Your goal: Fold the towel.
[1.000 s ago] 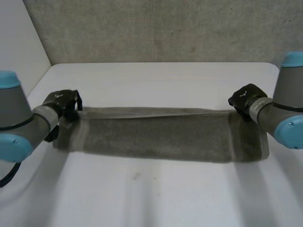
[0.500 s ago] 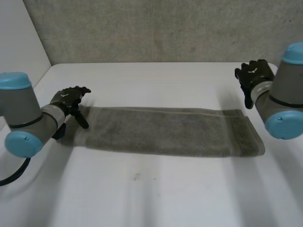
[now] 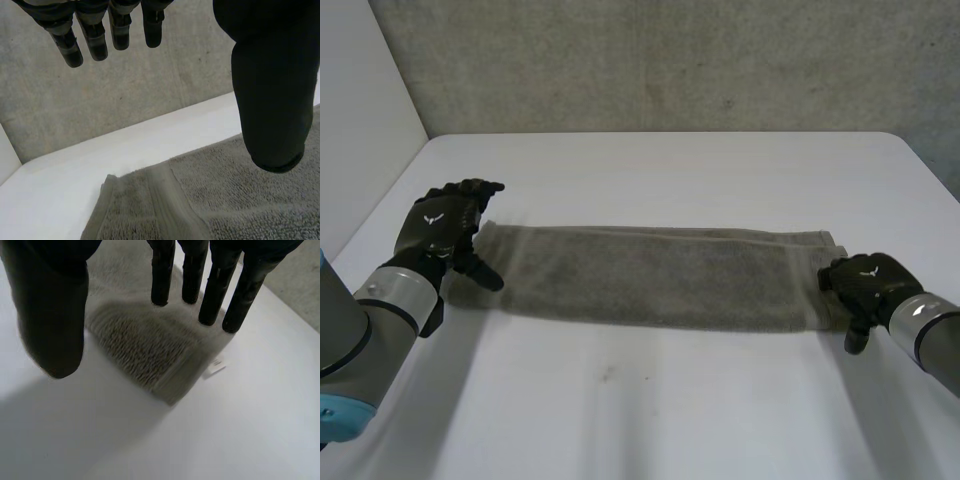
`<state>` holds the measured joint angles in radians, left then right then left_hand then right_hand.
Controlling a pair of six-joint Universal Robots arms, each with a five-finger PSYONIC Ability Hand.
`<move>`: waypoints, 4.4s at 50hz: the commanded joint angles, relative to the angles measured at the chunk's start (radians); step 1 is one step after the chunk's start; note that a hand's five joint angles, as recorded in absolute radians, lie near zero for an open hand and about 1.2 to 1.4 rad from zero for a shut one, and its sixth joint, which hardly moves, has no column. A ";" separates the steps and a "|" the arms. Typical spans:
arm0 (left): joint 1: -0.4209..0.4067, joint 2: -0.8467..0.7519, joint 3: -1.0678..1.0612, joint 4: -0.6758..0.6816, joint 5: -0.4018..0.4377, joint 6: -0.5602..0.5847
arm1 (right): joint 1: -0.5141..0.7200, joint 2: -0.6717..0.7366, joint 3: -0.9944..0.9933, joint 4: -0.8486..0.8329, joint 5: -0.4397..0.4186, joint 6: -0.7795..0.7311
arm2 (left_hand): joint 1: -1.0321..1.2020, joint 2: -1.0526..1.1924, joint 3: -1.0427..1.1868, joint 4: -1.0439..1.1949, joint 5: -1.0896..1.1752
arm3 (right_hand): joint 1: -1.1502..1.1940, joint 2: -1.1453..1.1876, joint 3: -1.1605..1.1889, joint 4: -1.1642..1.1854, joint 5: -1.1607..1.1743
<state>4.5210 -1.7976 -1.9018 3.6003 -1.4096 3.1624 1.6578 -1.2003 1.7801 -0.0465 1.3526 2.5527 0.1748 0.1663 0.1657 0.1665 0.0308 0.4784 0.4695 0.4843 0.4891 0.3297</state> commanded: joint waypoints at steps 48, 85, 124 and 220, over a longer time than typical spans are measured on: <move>-0.002 0.021 -0.022 0.008 0.000 -0.036 | 0.824 0.334 -0.438 -0.161 0.168 -0.183 | 0.001 0.009 0.010 0.009 -0.030 | 0.863 0.872 0.857 0.852 0.837; -0.040 0.021 -0.033 0.009 0.000 -0.039 | 0.319 -0.005 -0.101 -0.240 0.108 0.081 | 0.000 0.009 0.010 0.009 -0.030 | 0.918 0.927 0.912 0.907 0.892; -0.072 0.069 -0.043 -0.003 -0.002 -0.039 | 0.181 -0.064 0.202 -0.217 -0.101 0.265 | 0.000 0.008 0.009 0.008 -0.031 | 0.675 0.684 0.669 0.665 0.650; -0.227 0.155 0.699 -0.861 -0.262 -0.162 | 0.215 -0.337 -0.461 0.250 0.223 0.474 | 0.000 0.008 0.009 0.008 -0.031 | -0.304 -0.295 -0.310 -0.315 -0.330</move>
<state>4.2542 -1.6696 -1.2104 2.8101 -1.6685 2.9988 1.9251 -1.5227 1.3407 0.1111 1.5955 3.0250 0.1748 0.1655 0.1656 0.1664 0.0306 0.2343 0.2518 0.2423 0.2625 0.0626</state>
